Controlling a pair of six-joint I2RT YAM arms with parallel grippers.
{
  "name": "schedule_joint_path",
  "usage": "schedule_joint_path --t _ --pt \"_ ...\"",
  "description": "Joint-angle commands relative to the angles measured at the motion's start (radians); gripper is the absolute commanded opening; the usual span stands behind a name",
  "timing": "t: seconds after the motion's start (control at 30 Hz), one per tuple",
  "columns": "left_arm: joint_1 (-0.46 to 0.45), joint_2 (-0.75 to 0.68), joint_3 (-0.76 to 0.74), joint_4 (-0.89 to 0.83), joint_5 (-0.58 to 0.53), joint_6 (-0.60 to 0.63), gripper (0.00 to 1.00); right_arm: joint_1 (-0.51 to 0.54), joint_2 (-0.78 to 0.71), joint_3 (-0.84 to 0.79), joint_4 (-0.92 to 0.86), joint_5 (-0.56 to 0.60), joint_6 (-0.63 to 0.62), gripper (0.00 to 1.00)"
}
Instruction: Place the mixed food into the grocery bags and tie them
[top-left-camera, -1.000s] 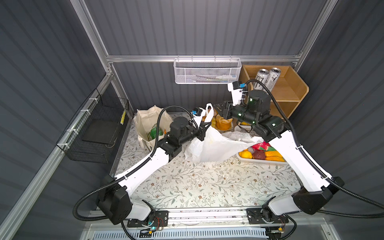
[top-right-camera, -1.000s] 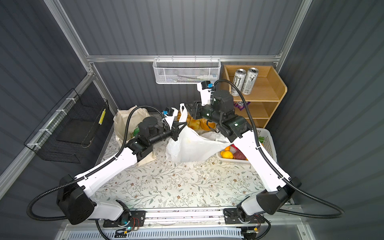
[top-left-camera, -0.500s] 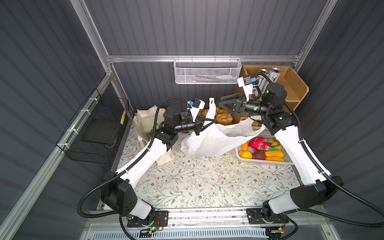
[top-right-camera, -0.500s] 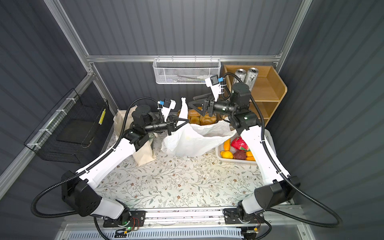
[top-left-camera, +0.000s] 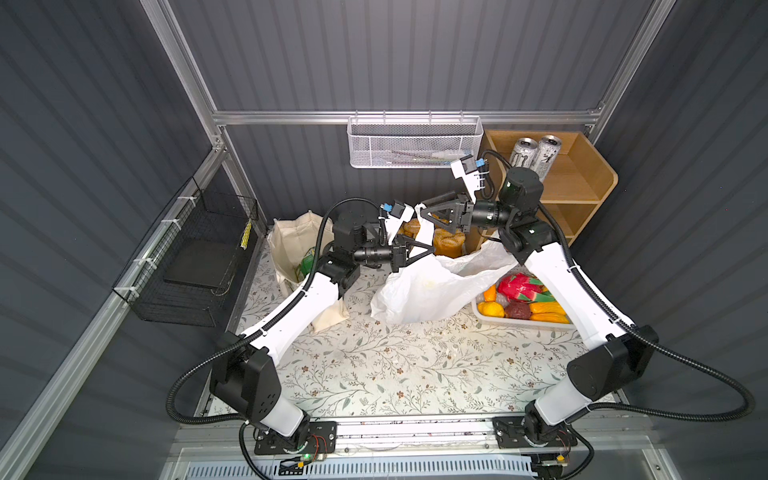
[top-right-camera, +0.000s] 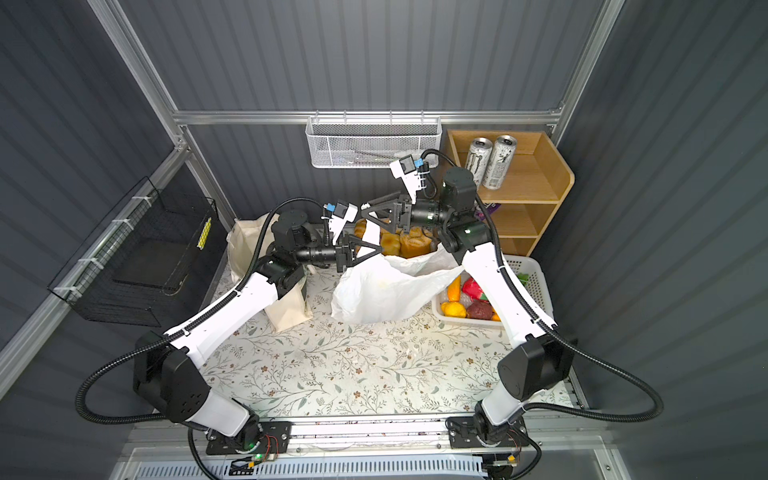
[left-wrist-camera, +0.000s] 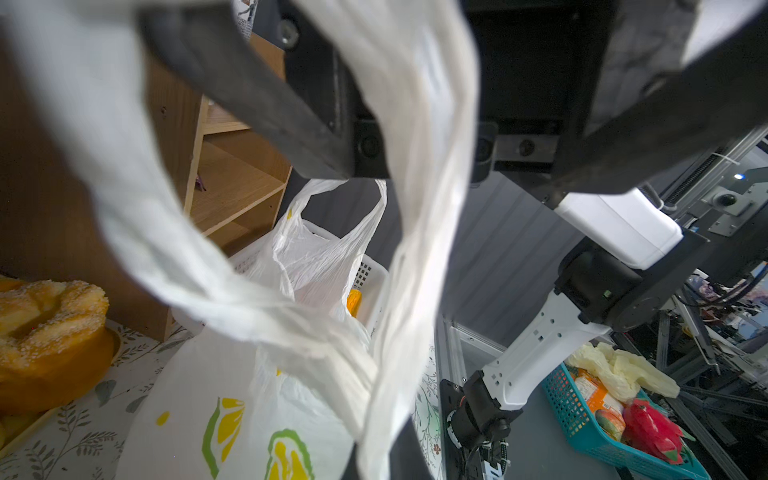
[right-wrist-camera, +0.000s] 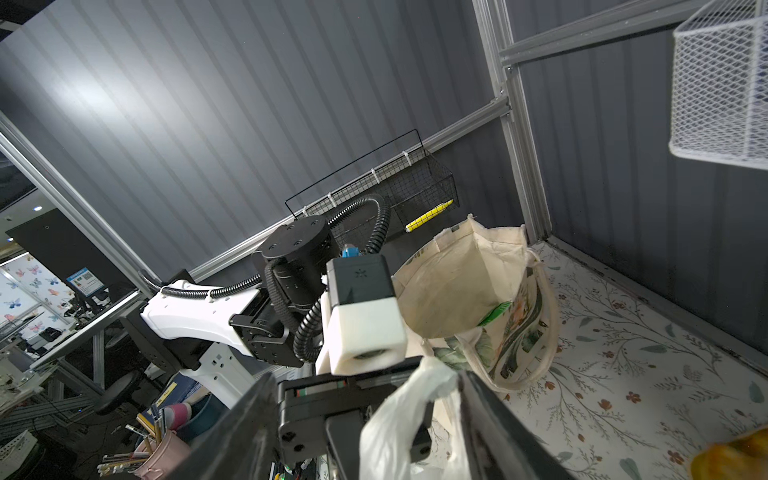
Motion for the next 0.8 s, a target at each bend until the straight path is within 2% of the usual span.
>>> schedule_joint_path --t 0.0,0.2,0.33,0.5,0.67,0.77 --pt "-0.001 0.008 0.034 0.051 0.058 -0.033 0.00 0.001 -0.001 -0.009 0.048 -0.015 0.018 0.72" --pt "-0.001 0.009 0.034 0.072 0.082 -0.057 0.00 -0.008 -0.002 -0.035 0.023 0.013 -0.012 0.76" --pt "-0.001 0.010 0.034 0.071 0.089 -0.062 0.00 -0.023 -0.009 -0.057 0.063 0.000 0.018 0.75" --pt "-0.001 0.024 0.034 0.082 0.104 -0.074 0.00 -0.023 0.017 -0.028 0.115 -0.074 0.090 0.71" --pt "-0.001 0.036 0.034 0.080 0.107 -0.076 0.00 -0.023 0.038 -0.009 0.125 -0.104 0.112 0.65" --pt "-0.001 0.042 0.034 0.078 0.112 -0.078 0.00 -0.023 0.043 -0.009 0.142 -0.112 0.129 0.55"
